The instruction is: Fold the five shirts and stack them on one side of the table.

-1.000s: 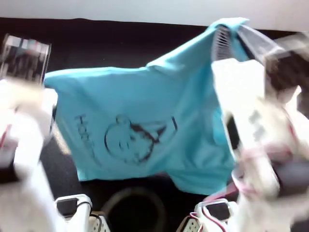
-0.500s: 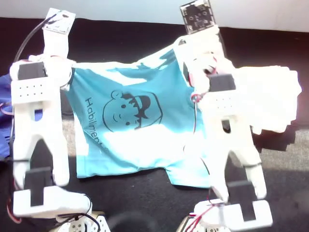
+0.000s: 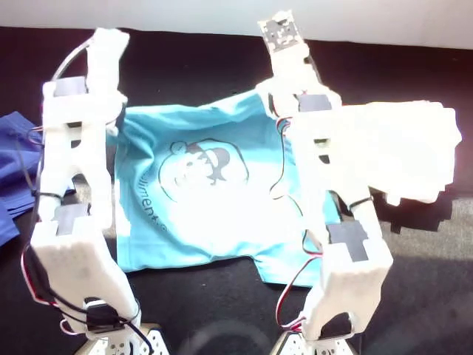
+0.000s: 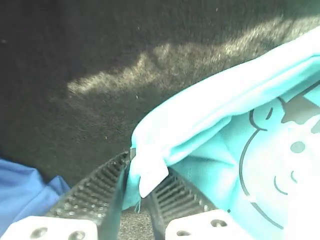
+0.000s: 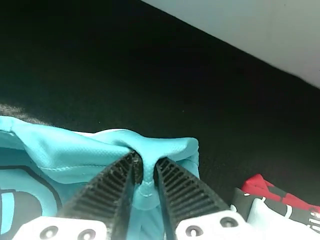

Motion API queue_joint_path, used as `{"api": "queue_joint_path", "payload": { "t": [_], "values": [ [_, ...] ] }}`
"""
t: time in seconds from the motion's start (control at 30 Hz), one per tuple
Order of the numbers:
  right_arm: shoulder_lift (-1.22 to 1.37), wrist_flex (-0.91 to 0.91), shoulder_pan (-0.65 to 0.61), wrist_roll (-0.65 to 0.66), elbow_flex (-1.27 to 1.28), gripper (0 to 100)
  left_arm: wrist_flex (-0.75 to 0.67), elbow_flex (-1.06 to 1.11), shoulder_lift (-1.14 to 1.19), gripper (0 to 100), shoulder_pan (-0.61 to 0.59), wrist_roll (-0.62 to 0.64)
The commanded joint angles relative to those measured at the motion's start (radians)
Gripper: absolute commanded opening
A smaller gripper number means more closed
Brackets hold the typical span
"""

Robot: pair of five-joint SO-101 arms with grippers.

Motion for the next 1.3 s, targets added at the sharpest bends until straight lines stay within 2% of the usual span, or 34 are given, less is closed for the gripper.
{"api": "queue_joint_path", "payload": {
  "t": [0.0, 0.3, 0.63, 0.8, 0.97, 1.27],
  "values": [
    [0.022, 0.002, 0.013, 0.002, -0.054, 0.6, 0.006, -0.041, 0.047, 1, 0.031, -0.003],
    [0.031, 0.004, 0.013, 0.002, -0.062, 0.6, 0.003, -0.042, 0.012, 1, 0.033, -0.008],
    [0.033, 0.002, 0.053, 0.002, -0.162, 0.6, 0.003, -0.283, -0.015, 1, -0.03, -0.006],
    [0.036, 0.002, 0.051, 0.002, -0.214, 0.6, 0.003, -0.292, -0.015, 2, -0.021, -0.008],
    [0.038, -0.001, 0.051, 0.002, -0.208, 0.6, 0.003, -0.294, 0.024, 14, -0.015, -0.008],
    [0.039, -0.001, 0.051, 0.002, -0.206, 0.6, 0.008, -0.367, 0.14, 13, -0.021, -0.008]
  ]
}}
